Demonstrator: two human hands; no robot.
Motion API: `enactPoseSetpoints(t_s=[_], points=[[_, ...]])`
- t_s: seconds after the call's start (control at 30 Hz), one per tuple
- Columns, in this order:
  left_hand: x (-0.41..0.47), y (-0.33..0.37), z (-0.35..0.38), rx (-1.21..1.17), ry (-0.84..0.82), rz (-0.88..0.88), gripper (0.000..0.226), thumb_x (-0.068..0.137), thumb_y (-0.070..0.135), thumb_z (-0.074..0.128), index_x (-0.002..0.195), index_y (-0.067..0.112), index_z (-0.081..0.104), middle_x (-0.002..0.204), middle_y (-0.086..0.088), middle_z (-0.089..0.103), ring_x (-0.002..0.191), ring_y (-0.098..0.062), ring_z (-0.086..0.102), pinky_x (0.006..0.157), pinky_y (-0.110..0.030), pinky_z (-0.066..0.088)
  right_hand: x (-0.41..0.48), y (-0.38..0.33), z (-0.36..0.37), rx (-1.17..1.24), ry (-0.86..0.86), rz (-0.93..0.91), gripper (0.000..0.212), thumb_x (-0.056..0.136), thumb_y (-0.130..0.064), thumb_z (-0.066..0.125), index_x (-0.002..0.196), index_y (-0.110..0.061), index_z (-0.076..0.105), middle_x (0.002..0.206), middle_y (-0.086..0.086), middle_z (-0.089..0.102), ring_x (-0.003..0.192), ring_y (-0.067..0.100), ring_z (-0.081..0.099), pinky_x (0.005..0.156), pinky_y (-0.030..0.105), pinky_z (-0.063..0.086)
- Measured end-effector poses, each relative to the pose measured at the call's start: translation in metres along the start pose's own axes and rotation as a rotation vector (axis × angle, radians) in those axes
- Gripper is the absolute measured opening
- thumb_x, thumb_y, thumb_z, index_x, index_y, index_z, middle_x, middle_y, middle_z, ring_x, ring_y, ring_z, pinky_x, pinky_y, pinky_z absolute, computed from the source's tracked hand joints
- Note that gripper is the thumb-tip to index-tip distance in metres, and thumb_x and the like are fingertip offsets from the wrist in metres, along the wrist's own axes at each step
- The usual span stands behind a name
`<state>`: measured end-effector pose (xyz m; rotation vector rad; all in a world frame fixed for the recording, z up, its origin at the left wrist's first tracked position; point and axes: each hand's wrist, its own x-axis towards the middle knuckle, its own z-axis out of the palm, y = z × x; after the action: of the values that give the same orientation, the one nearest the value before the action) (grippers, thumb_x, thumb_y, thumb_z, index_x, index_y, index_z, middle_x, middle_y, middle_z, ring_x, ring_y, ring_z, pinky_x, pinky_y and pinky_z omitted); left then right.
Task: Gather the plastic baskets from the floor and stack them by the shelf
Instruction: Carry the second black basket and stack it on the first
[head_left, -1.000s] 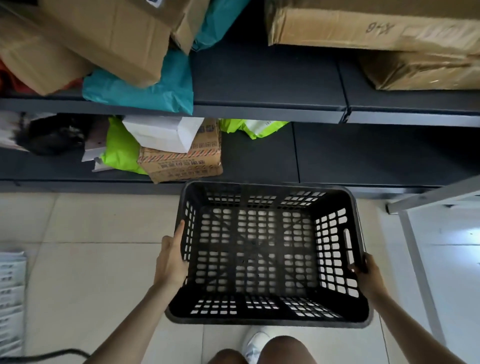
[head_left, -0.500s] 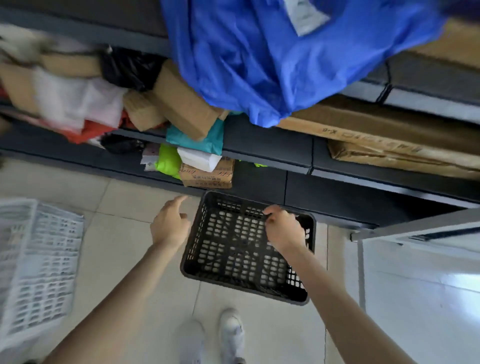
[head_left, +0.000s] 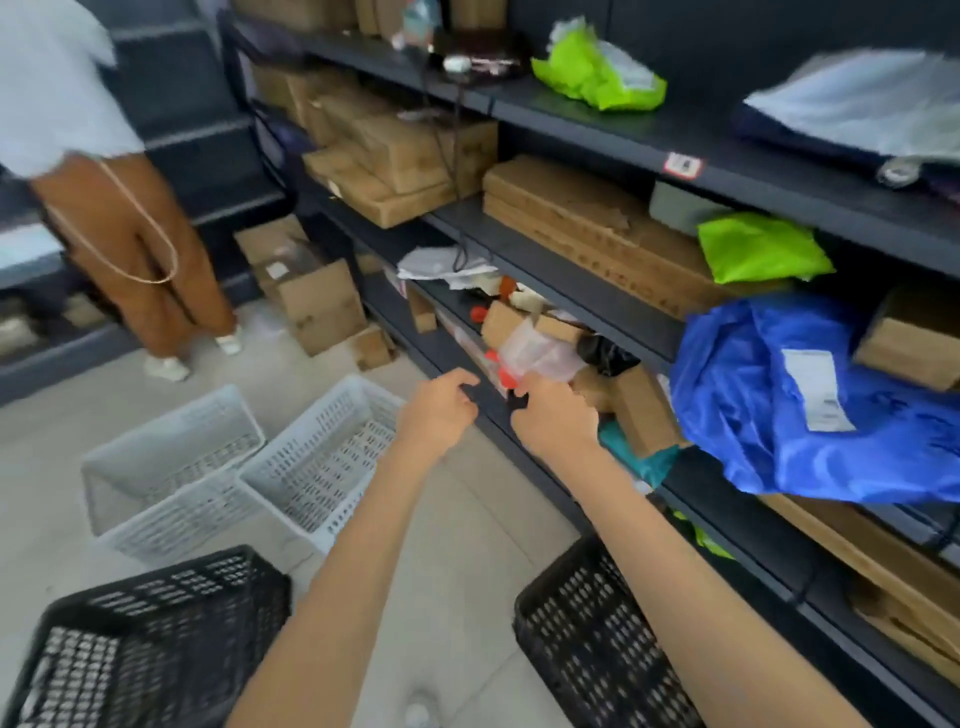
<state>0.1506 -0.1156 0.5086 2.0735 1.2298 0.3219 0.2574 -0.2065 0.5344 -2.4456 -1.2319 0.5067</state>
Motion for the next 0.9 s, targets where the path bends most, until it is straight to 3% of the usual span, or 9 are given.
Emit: enactPoseSetpoints(t_s=[0.07, 0.17, 0.43, 0.63, 0.9], points=[[-0.024, -0.023, -0.044, 0.024, 0.084, -0.049, 0.039, 0.085, 0.008, 0.05, 0.122, 0.021, 0.057, 0.106, -0.008, 0.068, 0.105, -0.027, 0.059, 0.091, -0.04, 0.047, -0.011, -0.041, 0.009, -0.07, -0.056, -0.12, 0.035, 0.084, -0.012, 0.048, 0.119, -0.013, 0.05, 0.123, 0.014, 0.058, 0.113, 0.036, 0.054, 0.088, 0.04, 0.045], [-0.066, -0.059, -0.103, 0.091, 0.222, -0.147, 0.037, 0.082, 0.011, 0.055, 0.117, 0.022, 0.06, 0.113, -0.008, 0.067, 0.107, -0.031, 0.059, 0.091, -0.044, 0.049, -0.034, -0.102, 0.03, -0.178, -0.147, -0.28, 0.033, 0.086, -0.015, 0.046, 0.12, -0.011, 0.048, 0.122, 0.014, 0.057, 0.113, 0.035, 0.055, 0.086, 0.039, 0.044], [-0.184, -0.15, -0.184, 0.193, 0.332, -0.391, 0.048, 0.078, 0.006, 0.052, 0.123, 0.024, 0.052, 0.117, -0.006, 0.065, 0.112, -0.029, 0.058, 0.09, -0.04, 0.049, -0.099, -0.221, 0.1, -0.335, -0.259, -0.644, 0.038, 0.09, -0.017, 0.046, 0.127, -0.012, 0.046, 0.125, 0.013, 0.056, 0.114, 0.034, 0.055, 0.088, 0.042, 0.046], [-0.241, -0.219, -0.216, 0.222, 0.379, -0.464, 0.045, 0.083, 0.007, 0.051, 0.127, 0.016, 0.051, 0.12, -0.011, 0.064, 0.11, -0.03, 0.058, 0.086, -0.035, 0.045, -0.141, -0.286, 0.155, -0.347, -0.344, -0.729, 0.044, 0.089, -0.011, 0.044, 0.133, -0.014, 0.041, 0.126, 0.014, 0.057, 0.115, 0.034, 0.055, 0.091, 0.043, 0.045], [-0.286, -0.318, -0.271, 0.317, 0.342, -0.468, 0.048, 0.084, 0.008, 0.047, 0.13, 0.023, 0.047, 0.12, -0.006, 0.065, 0.11, -0.027, 0.059, 0.085, -0.037, 0.048, -0.169, -0.362, 0.22, -0.338, -0.337, -0.746, 0.036, 0.091, -0.015, 0.042, 0.127, -0.015, 0.042, 0.123, 0.013, 0.059, 0.113, 0.033, 0.056, 0.087, 0.041, 0.043]])
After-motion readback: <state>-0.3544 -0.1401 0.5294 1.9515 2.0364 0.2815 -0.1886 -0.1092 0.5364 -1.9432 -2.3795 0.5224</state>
